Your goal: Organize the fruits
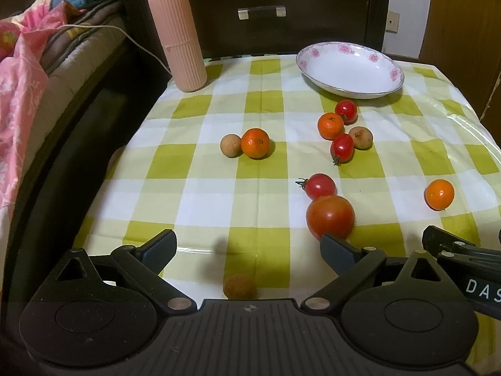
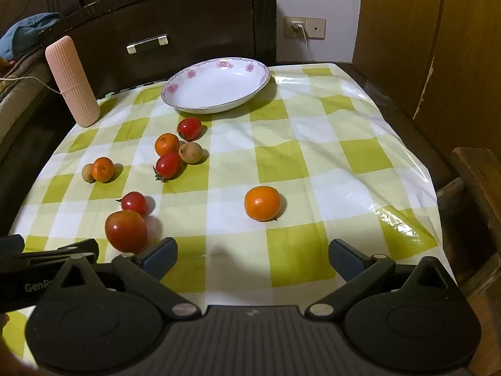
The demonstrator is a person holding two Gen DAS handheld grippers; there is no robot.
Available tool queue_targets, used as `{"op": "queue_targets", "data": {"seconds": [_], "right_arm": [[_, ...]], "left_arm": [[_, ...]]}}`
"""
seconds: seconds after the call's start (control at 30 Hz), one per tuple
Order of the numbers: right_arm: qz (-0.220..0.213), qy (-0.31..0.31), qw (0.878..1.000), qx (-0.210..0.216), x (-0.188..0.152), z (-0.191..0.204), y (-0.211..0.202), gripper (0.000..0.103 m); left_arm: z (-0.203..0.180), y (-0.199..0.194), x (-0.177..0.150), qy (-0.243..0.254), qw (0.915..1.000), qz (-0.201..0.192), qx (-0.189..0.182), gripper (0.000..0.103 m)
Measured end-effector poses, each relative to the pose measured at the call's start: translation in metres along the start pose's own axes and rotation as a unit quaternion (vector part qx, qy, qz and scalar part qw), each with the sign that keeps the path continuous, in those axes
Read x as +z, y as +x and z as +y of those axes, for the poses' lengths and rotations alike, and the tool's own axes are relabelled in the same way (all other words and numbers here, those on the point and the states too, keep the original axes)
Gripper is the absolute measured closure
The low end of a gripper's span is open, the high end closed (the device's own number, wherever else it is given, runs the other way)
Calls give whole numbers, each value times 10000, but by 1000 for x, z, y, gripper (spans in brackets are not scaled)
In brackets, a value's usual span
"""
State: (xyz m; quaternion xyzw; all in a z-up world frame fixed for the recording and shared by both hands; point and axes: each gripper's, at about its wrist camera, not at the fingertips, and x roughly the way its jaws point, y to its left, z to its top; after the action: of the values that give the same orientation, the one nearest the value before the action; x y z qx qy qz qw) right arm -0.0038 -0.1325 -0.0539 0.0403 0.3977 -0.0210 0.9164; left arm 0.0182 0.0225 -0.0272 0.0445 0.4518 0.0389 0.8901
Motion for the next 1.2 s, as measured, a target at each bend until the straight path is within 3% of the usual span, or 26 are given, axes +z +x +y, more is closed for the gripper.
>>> {"op": "queue_targets", "data": {"seconds": [0.7,0.9,1.2], "right_arm": [[98,-296,9989,339,-1,12,7,4],[142,-388,9971,644,1,14,10,6],[168,-811,9882,1290,7,38,12,20]], "left_arm": [[16,2,-9,-70,9998,-114,-178,5],[24,0,-8,-147,9995,-96,-274,6],[45,-6,-6,-291,9996,-51,-41,6]]}}
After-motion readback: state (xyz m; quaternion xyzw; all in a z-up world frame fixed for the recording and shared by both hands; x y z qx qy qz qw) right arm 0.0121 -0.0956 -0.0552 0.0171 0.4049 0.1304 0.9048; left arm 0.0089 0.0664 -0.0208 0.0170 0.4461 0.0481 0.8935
